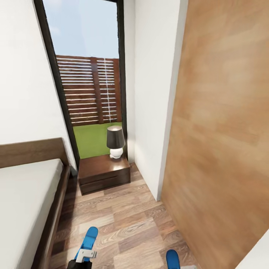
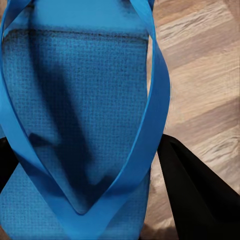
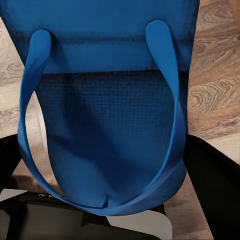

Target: In the bedroom, move the book from the bed onto either nightstand, and place the two sandals side by side next to the bed.

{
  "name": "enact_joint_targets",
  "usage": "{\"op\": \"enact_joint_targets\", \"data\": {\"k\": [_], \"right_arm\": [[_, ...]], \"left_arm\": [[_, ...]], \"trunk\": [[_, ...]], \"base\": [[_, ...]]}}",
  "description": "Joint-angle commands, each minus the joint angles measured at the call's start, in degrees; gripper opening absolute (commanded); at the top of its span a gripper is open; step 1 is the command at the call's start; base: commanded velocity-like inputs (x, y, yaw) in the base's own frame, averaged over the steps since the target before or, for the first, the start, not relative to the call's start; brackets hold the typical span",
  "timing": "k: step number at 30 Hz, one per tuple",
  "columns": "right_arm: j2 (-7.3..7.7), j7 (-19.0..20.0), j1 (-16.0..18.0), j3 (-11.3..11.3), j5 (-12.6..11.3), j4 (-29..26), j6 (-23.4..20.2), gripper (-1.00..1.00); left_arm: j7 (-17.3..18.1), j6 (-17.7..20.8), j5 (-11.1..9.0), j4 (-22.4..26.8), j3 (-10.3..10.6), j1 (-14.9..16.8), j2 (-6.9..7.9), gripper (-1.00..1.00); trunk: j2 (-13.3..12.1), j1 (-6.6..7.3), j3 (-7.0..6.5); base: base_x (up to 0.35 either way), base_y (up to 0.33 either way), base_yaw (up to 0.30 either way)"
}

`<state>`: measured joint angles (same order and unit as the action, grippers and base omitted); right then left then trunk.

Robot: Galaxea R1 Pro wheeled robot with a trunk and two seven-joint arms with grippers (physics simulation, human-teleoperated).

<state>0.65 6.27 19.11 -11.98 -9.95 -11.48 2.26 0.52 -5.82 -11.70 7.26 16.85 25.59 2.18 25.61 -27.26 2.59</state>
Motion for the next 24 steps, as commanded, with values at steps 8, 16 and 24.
{"op": "enact_joint_targets", "data": {"k": [8,16,24], "right_arm": [[0.05,0.14,0.05,-0.41,-0.68,0.02,0.20,-1.00],[0.05,0.14,0.05,-0.35,-0.68,-0.03,0.20,-1.00],[0.05,0.14,0.05,-0.37,-0.68,-0.03,0.20,-1.00]], "left_arm": [[0.10,-0.16,-0.51,-0.05,0.47,0.07,0.01,-1.00],[0.10,-0.17,-0.46,-0.05,0.47,0.07,0.01,-1.00],[0.10,-0.23,-0.43,-0.05,0.47,0.07,0.01,-1.00]], "trunk": [[0.11,-0.06,0.10],[0.11,-0.06,0.08],[0.11,-0.06,0.07]], "base": [[0.195,0.000,0.241],[0.163,-0.060,0.089],[0.297,-0.037,0.009]]}}
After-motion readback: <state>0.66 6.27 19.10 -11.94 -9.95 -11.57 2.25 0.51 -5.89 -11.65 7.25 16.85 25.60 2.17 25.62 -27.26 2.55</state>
